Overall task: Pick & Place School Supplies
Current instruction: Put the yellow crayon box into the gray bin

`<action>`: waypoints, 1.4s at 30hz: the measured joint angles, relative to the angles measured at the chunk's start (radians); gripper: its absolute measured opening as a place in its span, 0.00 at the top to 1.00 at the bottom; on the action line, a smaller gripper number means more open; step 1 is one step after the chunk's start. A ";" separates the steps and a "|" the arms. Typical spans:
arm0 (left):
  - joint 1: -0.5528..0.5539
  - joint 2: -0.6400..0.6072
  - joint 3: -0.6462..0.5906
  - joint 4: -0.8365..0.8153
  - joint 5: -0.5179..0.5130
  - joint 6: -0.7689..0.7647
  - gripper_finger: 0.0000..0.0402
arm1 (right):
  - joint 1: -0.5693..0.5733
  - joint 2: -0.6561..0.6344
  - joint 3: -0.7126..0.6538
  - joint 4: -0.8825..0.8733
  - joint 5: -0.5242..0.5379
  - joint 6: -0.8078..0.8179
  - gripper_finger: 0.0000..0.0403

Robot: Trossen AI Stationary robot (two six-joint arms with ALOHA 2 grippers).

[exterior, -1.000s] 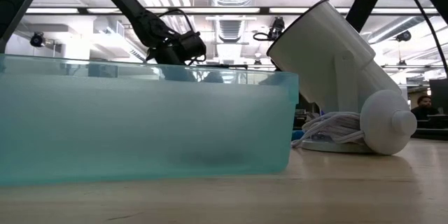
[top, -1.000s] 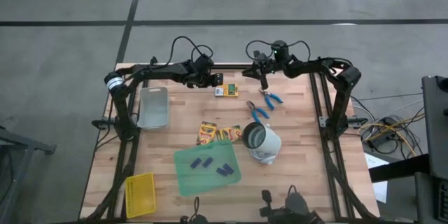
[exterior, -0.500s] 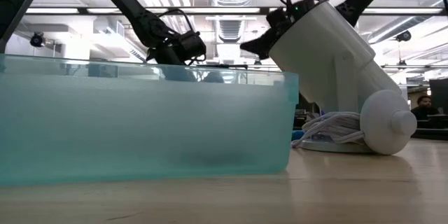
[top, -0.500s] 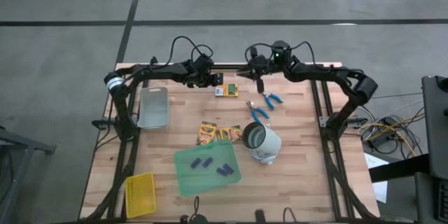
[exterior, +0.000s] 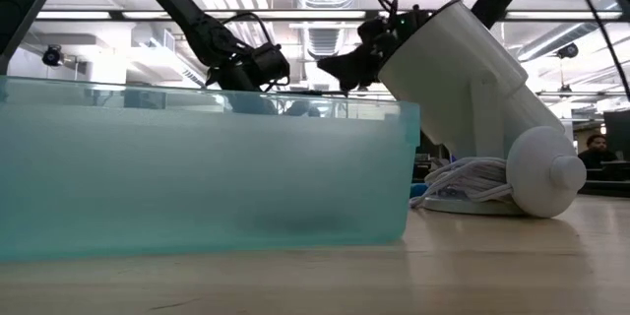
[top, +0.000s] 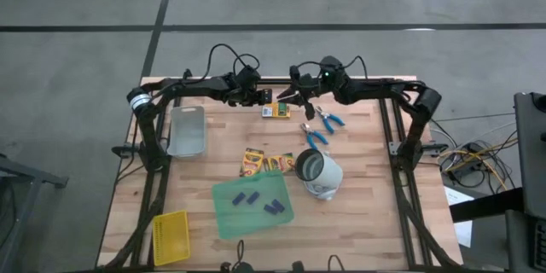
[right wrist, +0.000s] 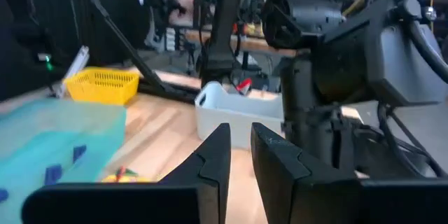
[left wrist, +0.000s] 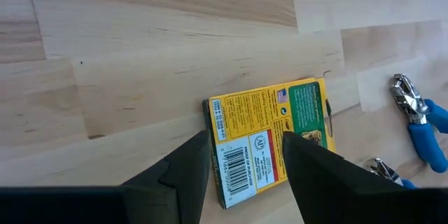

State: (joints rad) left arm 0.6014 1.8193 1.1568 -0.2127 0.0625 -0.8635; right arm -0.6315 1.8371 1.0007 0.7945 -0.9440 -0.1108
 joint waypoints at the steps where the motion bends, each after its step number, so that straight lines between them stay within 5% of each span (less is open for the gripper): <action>1: 0.000 0.000 0.000 0.000 0.000 0.000 0.54 | 0.002 0.021 0.001 0.030 0.001 0.021 0.86; 16: 0.000 0.000 0.000 0.000 0.001 0.029 0.54 | -0.002 0.250 0.026 0.119 0.001 0.109 0.86; 42: 0.000 0.000 0.000 -0.006 0.004 0.031 0.54 | -0.054 0.323 0.026 0.185 -0.004 0.266 0.86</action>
State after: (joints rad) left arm 0.6014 1.8194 1.1572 -0.2187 0.0669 -0.8330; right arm -0.6859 2.1600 1.0270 0.9798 -0.9480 0.1549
